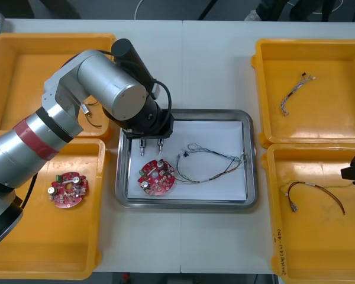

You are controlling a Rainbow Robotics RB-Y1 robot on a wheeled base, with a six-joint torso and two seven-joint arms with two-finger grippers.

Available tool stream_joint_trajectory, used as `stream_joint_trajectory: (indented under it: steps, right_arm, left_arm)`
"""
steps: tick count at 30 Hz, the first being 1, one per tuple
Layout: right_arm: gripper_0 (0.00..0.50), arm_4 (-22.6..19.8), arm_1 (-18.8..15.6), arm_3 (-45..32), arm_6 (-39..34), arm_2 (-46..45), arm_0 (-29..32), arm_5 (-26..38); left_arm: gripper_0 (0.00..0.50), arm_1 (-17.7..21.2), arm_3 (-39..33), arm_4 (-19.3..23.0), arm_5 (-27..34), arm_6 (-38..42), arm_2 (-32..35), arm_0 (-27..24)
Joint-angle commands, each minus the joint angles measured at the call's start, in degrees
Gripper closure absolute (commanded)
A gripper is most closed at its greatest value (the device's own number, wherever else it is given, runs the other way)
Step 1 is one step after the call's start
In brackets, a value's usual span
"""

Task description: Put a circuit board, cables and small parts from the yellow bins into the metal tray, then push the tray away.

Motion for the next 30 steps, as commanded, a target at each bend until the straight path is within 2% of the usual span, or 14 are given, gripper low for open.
stream_joint_trajectory:
  steps: [1, 10, 18, 20, 26, 30]
  right_arm:
    - [0.000, 1.52, -1.91, 0.05, -3.44, -2.24, 1.04, 0.16]
    - [0.000, 3.71, -1.91, 0.93, -4.58, -2.15, 1.04, 0.16]
    - [0.000, 3.18, -1.91, 2.33, -5.20, -2.06, 0.95, 0.16]
    - [0.000, 3.10, -1.91, 2.33, -5.38, -1.89, 0.95, 0.16]
    - [0.000, 2.57, -1.91, 2.33, -6.08, -1.62, 0.95, 0.16]
    - [0.000, 2.39, -1.91, 2.33, -6.43, -1.62, 0.95, 0.16]
  left_arm:
    - [0.000, -0.91, -4.31, -0.21, 3.92, -2.97, 2.69, -2.51]
    - [0.000, -0.91, -11.08, -1.26, 15.52, -3.40, 11.56, -2.42]
    - [0.000, 1.03, -17.84, -0.65, 28.09, -4.46, 20.00, -2.16]
    - [0.000, 1.91, -19.78, -0.47, 29.63, -4.55, 21.50, -1.37]
    - [0.000, 5.60, -27.60, 0.49, 29.63, -5.69, 26.94, 4.17]
    - [0.000, 7.44, -30.41, 0.85, 29.63, -6.31, 29.85, 7.07]
